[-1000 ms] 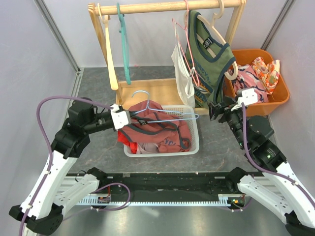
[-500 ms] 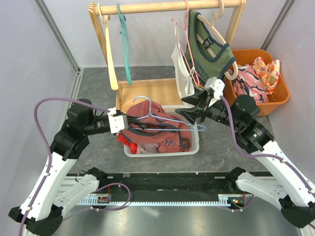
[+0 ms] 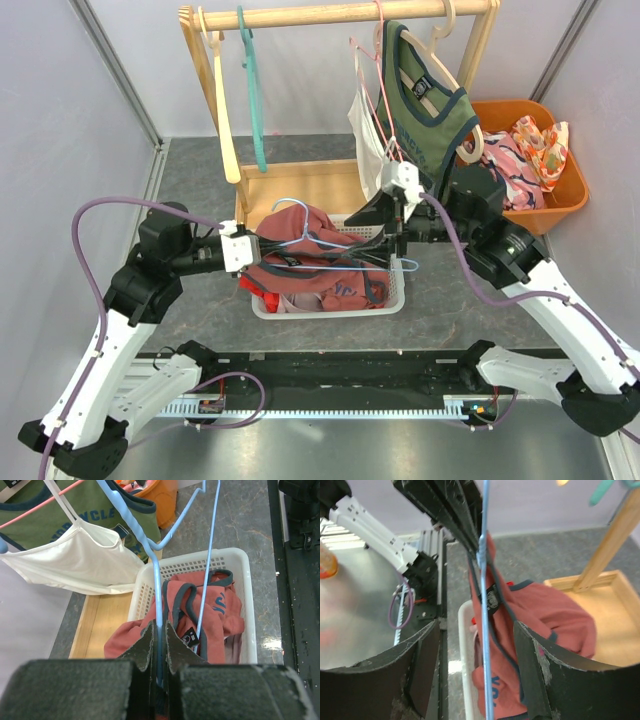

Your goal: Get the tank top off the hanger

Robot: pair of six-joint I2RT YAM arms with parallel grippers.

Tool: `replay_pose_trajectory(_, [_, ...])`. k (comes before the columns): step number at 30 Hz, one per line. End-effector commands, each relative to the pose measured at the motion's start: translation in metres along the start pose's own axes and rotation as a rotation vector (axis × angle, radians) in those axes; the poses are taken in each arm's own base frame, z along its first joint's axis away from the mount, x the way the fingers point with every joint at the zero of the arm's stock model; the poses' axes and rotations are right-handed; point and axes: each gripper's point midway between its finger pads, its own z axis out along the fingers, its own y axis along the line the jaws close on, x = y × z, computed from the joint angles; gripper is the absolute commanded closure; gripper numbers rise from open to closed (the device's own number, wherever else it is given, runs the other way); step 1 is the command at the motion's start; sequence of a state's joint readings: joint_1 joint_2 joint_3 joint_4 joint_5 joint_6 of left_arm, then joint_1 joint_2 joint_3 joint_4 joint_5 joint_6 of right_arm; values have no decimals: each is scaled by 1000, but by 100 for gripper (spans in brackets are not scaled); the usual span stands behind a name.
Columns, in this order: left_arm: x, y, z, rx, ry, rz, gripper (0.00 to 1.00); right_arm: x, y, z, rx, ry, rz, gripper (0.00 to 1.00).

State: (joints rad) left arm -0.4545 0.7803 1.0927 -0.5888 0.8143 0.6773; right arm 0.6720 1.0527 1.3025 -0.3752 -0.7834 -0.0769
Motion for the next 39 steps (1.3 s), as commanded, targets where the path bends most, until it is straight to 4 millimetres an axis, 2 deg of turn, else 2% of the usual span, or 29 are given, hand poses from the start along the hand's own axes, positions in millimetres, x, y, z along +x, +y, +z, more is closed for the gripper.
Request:
replay_pose_trajectory(1, [-13, 3, -3, -10, -37, 25, 98, 15, 17, 11, -65, 113, -19, 32])
replay_pose_trajectory(2, [-14, 3, -3, -8, -39, 27, 98, 21, 11, 14, -19, 147, -25, 33])
replay_pose_trajectory(3, [-16, 3, -3, -6, -44, 27, 98, 30, 13, 15, -19, 191, -29, 35])
replay_pose_trajectory(6, [-21, 4, -4, -5, -53, 34, 98, 41, 11, 24, -5, 248, -27, 40])
replay_pose_trajectory(8, [-23, 5, -4, -7, -56, 39, 98, 41, 11, 26, -7, 247, -29, 44])
replay_pose_trajectory(13, [-25, 5, -7, -18, -57, 48, 98, 37, 6, 24, 29, 241, -36, 61])
replay_pose_trajectory(20, [-26, 5, -9, -26, -57, 47, 98, 30, -2, 16, 110, 217, -47, 100])
replay_pose_trajectory(21, [-25, 5, -9, -29, -54, 48, 98, 25, -3, 13, 127, 200, -56, 100])
replay_pose_trajectory(22, [-25, 6, -9, -32, -53, 49, 78, 23, -4, 11, 139, 192, -57, 100])
replay_pose_trajectory(24, [-23, 7, -10, -45, -46, 52, 50, 16, -8, 4, 186, 182, -58, 100])
replay_pose_trajectory(28, [-17, 8, -12, -70, -25, 71, 45, 9, -11, -12, 256, 205, -54, 100])
replay_pose_trajectory(37, [24, 4, -7, -85, 54, 101, 46, 13, 3, -52, 302, 292, -55, 100])
replay_pose_trajectory(39, [29, 7, -6, -104, 68, 101, 47, 13, 5, -67, 338, 295, -58, 100])
